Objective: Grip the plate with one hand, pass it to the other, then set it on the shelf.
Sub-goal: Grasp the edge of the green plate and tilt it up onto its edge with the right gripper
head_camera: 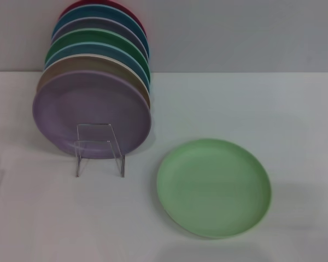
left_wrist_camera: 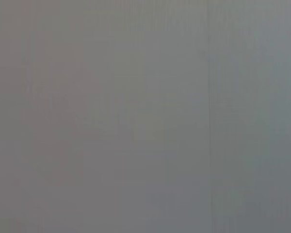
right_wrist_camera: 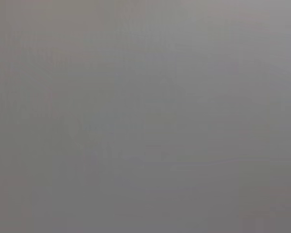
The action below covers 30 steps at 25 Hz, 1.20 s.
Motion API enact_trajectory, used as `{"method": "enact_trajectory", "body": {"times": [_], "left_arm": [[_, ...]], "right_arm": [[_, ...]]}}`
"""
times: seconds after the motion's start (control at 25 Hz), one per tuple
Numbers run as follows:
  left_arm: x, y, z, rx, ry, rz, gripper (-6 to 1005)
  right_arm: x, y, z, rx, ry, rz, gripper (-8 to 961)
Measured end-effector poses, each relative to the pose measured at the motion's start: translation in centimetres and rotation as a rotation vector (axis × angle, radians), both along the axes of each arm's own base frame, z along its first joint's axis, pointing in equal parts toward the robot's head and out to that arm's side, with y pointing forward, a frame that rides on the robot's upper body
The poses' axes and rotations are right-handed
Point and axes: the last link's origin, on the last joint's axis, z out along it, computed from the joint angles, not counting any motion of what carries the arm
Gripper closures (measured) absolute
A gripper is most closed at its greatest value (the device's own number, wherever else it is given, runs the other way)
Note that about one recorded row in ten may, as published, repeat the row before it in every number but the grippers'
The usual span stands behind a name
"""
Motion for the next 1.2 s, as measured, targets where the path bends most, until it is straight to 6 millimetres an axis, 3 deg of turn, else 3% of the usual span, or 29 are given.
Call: {"method": "enact_trajectory", "body": {"times": [0.4,0.76,0.84,0.88,1.0,1.04,1.08,1.2], "left_arm": [[-0.3,-0.3,0.0,-0.01,-0.003,0.007,201],[0.3,1.3,-1.4,-0.086,-0.016,0.007,205],[0.5,1.4,-1.7,-0.098,-0.016,0.0,205],[0.5,1.4,-1.7,-0.098,-0.016,0.0,206],[2.1,1.2,-2.1,-0.097,-0.034,-0.065,207],[2.2,1.1,-2.0,-0.084,-0.024,-0.068,207],[2.3,1.1,-1.9,-0.071,-0.012,-0.071,208],[2.3,1.1,-1.6,-0.046,0.003,-0.066,209]], "right_arm": [[-0.2,0.8,-0.1,-0.013,-0.003,0.004,129],[0.3,2.1,-0.6,-0.091,-0.029,-0.022,129],[-0.1,3.9,-0.8,-0.166,-0.03,-0.013,130],[-0.1,3.9,-0.8,-0.166,-0.03,-0.013,130],[-1.3,6.7,-0.8,-0.267,-0.043,0.022,130],[-3.0,8.8,-0.4,-0.326,-0.04,0.057,130],[-3.0,8.8,-0.4,-0.326,-0.04,0.057,130],[-6.3,11.5,0.5,-0.395,-0.063,0.086,130]]}}
